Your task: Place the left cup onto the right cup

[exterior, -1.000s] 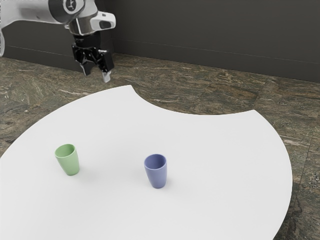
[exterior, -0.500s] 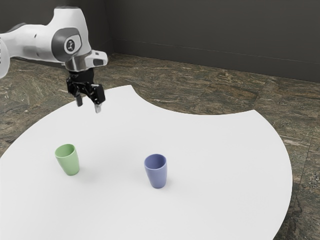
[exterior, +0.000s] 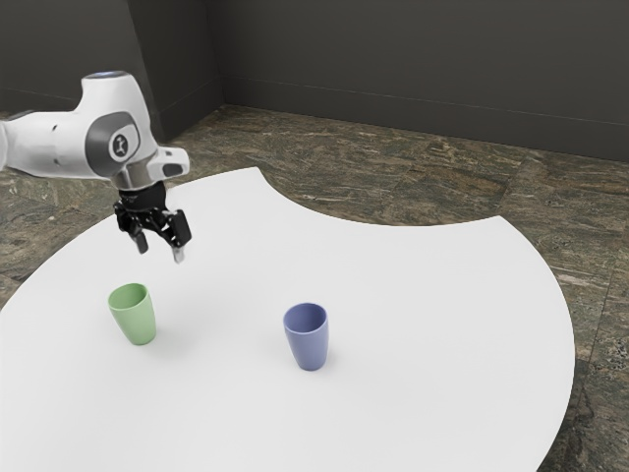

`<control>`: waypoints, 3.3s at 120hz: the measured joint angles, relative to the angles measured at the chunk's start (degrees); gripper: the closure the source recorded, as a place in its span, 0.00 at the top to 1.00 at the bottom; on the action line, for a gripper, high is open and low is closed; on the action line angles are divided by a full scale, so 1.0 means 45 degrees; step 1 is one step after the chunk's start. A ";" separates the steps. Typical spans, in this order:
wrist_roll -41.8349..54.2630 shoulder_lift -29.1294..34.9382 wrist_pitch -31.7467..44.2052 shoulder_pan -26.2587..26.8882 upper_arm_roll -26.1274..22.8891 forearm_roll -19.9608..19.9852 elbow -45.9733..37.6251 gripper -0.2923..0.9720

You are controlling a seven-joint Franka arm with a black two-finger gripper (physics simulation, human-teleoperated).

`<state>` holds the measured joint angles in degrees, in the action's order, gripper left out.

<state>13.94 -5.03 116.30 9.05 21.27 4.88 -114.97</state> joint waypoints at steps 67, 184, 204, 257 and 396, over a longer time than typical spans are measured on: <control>-0.0010 0.1109 0.1261 -0.0318 0.0000 -0.0066 -0.1832 0.75; -0.0570 0.0573 0.2395 -0.0602 0.0003 -0.0089 -0.2744 0.75; -0.0614 0.0485 0.2447 -0.0682 0.0009 -0.0089 -0.2925 0.75; -0.0686 -0.0187 0.2857 -0.0710 0.0000 0.0012 -0.2931 0.75; -0.1265 -0.0817 0.4007 -0.0658 0.0004 -0.0009 -0.2949 0.16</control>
<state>8.25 -8.71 134.33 6.09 21.29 4.84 -128.25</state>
